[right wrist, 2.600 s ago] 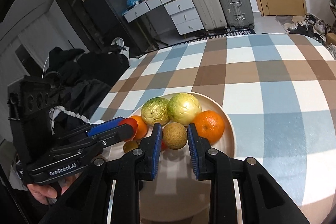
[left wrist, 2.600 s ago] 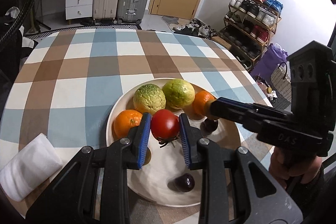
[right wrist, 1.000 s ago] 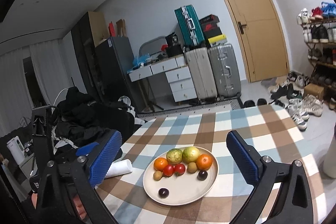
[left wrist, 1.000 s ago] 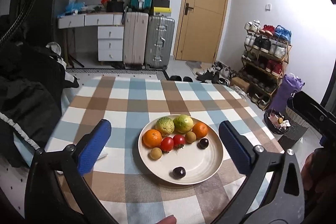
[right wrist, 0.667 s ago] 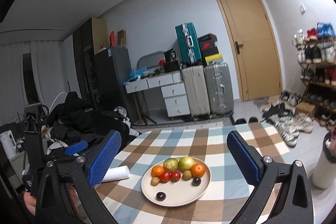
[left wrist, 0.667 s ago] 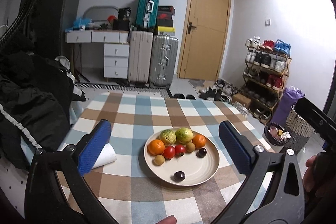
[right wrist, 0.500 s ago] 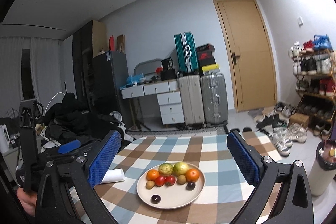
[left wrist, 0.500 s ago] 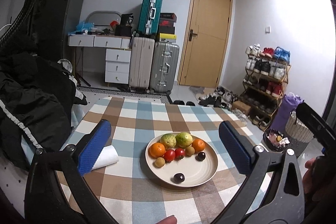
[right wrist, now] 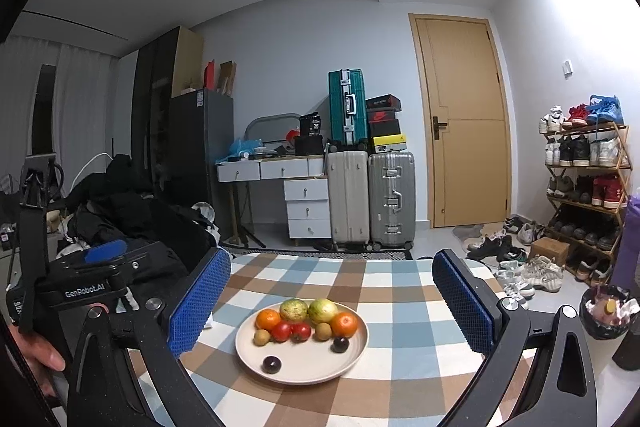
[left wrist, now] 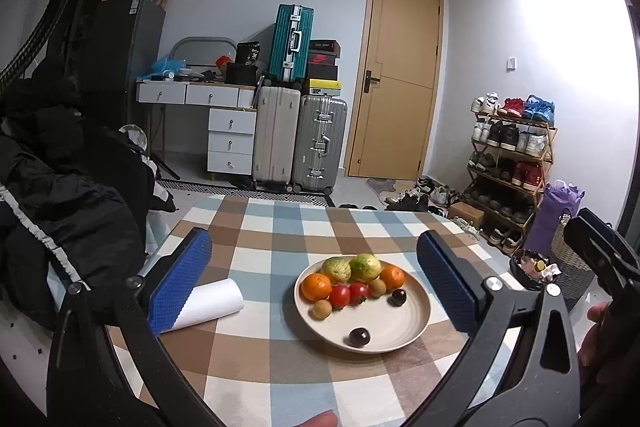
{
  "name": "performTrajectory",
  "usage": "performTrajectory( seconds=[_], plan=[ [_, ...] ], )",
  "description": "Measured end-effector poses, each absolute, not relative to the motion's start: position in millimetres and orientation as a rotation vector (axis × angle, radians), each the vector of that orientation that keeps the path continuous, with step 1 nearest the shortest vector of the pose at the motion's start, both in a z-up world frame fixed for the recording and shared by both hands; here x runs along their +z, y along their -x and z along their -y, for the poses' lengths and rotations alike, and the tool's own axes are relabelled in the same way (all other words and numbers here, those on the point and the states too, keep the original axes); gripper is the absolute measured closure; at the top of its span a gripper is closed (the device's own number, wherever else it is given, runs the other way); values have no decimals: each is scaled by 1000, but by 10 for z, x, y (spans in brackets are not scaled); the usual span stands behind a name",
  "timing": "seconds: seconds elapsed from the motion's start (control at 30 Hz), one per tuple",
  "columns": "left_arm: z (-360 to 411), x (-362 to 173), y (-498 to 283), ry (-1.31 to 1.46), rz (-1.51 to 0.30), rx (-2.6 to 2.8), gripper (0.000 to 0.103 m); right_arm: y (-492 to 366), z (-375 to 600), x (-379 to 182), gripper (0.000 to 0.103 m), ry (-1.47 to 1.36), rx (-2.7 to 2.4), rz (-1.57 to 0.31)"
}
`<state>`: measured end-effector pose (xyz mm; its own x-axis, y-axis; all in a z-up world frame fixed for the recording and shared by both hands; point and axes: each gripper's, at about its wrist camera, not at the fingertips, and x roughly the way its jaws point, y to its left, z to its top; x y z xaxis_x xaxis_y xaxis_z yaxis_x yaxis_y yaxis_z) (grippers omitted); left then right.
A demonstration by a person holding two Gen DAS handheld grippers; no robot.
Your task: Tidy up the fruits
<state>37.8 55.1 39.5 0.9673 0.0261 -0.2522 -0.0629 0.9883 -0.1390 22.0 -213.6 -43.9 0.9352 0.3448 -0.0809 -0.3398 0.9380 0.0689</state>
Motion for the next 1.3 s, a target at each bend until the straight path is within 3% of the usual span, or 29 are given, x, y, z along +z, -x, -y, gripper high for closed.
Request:
performTrajectory(
  seconds=[0.97,1.3],
  plan=[
    [-556,-631,-864,71,-346,90,0,-618,2044,-1256,0,24,299,-245],
    [-419,-645,-887,13,-330,53,0,-714,2043,-1311,0,19,283,-301]
  ],
)
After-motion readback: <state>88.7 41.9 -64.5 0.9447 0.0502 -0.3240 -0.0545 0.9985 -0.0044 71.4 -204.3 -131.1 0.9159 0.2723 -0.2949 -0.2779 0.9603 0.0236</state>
